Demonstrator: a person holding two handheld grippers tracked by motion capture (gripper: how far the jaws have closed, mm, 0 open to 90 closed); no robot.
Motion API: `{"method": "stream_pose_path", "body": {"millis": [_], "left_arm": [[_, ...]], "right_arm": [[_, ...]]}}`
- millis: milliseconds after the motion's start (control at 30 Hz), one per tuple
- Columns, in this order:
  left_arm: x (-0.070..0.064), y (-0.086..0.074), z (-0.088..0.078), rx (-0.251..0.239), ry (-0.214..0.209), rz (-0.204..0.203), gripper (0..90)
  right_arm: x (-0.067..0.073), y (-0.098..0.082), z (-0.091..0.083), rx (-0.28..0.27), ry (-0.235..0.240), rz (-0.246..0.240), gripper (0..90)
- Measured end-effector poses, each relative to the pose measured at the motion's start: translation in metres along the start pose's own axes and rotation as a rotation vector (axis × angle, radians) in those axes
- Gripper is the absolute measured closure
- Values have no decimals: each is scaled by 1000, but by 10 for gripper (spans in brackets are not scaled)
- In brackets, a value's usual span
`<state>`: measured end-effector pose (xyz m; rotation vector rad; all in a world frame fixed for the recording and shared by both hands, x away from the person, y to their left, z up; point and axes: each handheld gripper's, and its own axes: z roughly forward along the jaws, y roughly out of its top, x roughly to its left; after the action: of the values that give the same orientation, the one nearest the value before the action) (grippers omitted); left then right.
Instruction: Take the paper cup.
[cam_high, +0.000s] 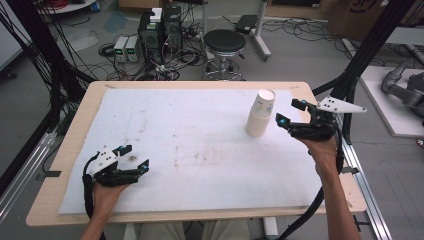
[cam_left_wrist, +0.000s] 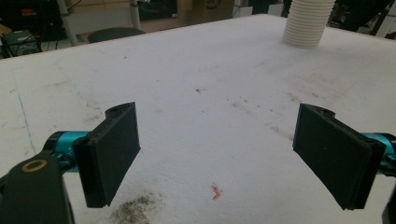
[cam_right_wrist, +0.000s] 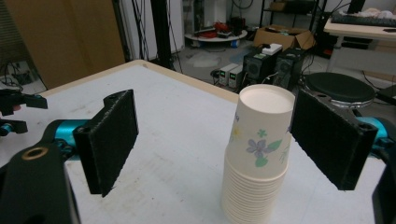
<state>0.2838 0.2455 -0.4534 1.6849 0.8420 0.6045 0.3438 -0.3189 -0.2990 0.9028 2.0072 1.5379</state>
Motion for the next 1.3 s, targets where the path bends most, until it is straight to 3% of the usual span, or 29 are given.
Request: {"method": "stream_pose_path", "body": {"millis": [500, 867, 1300], "left_arm": [[-1, 0, 1, 9, -1, 2, 145], [0, 0, 1, 10, -4, -1, 144], [0, 0, 1, 9, 0, 0, 144]], "right_arm": [[-21, 47, 18, 133, 6, -39, 159], [-32, 77, 47, 307, 21, -116, 159], [-49, 91, 77, 507, 25, -130, 160]]}}
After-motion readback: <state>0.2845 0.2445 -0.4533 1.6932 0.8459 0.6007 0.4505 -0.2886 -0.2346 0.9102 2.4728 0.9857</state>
